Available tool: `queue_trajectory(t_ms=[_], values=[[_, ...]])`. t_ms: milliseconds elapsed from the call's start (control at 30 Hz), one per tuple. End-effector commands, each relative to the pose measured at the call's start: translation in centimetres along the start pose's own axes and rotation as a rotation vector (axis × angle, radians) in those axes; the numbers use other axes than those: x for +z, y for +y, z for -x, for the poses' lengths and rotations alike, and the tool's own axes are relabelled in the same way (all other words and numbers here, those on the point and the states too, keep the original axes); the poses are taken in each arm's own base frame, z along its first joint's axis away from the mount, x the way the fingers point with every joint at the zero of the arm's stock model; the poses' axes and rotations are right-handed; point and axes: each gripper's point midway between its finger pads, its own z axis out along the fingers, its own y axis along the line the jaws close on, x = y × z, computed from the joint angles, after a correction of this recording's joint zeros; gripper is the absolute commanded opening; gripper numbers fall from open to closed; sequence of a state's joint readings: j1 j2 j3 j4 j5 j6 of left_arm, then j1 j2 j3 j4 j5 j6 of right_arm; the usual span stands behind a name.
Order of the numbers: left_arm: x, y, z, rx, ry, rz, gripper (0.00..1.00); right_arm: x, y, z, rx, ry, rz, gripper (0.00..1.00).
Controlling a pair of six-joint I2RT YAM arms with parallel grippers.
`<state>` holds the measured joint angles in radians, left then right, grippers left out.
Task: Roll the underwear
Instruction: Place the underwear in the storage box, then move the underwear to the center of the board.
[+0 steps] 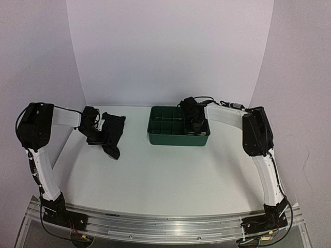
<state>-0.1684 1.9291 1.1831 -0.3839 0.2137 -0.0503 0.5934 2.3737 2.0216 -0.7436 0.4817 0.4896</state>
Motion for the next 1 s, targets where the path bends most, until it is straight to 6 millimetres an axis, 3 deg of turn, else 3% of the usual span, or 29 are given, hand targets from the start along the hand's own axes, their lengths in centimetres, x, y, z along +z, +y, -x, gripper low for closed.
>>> queue_trajectory(t_ms=[0, 67, 133, 200, 267, 333, 433, 533, 600, 700, 800, 900, 967], values=[[1.9, 0.5, -0.6, -0.033, 0.020, -0.002, 0.71, -0.2, -0.7, 1.6, 0.093, -0.058, -0.040, 0.00], [2.2, 0.4, -0.8, -0.046, 0.027, -0.016, 0.63, -0.5, -0.5, 2.1, 0.103, -0.068, -0.031, 0.00], [2.3, 0.1, -0.8, -0.052, 0.028, -0.029, 0.45, -0.5, -0.2, 2.3, 0.092, -0.067, -0.019, 0.02], [2.1, -0.1, -0.6, -0.052, 0.022, -0.040, 0.16, -0.7, 0.0, 2.3, 0.083, -0.064, -0.007, 0.12], [0.8, -0.7, 0.1, -0.039, -0.003, -0.063, 0.00, -1.4, 0.0, 2.5, 0.074, -0.066, 0.010, 0.27], [-1.1, -1.9, 1.0, -0.006, -0.038, -0.106, 0.00, -2.4, 0.3, 3.1, 0.054, -0.075, 0.037, 0.39], [-5.7, -4.2, 3.2, 0.070, -0.130, -0.177, 0.00, -4.9, 0.6, 4.8, 0.028, -0.116, 0.083, 0.53], [-10.0, -7.2, 4.0, 0.165, -0.163, -0.287, 0.00, -7.8, 1.1, 6.6, -0.001, -0.167, 0.131, 0.68], [-12.5, -9.4, 3.4, 0.229, -0.143, -0.353, 0.00, -10.3, 1.7, 7.8, -0.040, -0.210, 0.173, 0.71], [-15.5, -13.4, 0.0, 0.426, -0.106, -0.475, 0.00, -14.5, 3.2, 8.8, -0.124, -0.268, 0.260, 0.72], [-17.0, -18.8, -7.2, 0.711, 0.029, -0.622, 0.00, -18.8, 4.9, 8.4, -0.199, -0.292, 0.388, 0.72], [-18.3, -23.2, -14.5, 0.965, 0.147, -0.806, 0.00, -22.1, 5.7, 6.3, -0.259, -0.279, 0.496, 0.72], [-19.2, -25.6, -18.1, 1.101, 0.212, -0.900, 0.03, -24.1, 5.9, 4.6, -0.290, -0.263, 0.557, 0.72]])
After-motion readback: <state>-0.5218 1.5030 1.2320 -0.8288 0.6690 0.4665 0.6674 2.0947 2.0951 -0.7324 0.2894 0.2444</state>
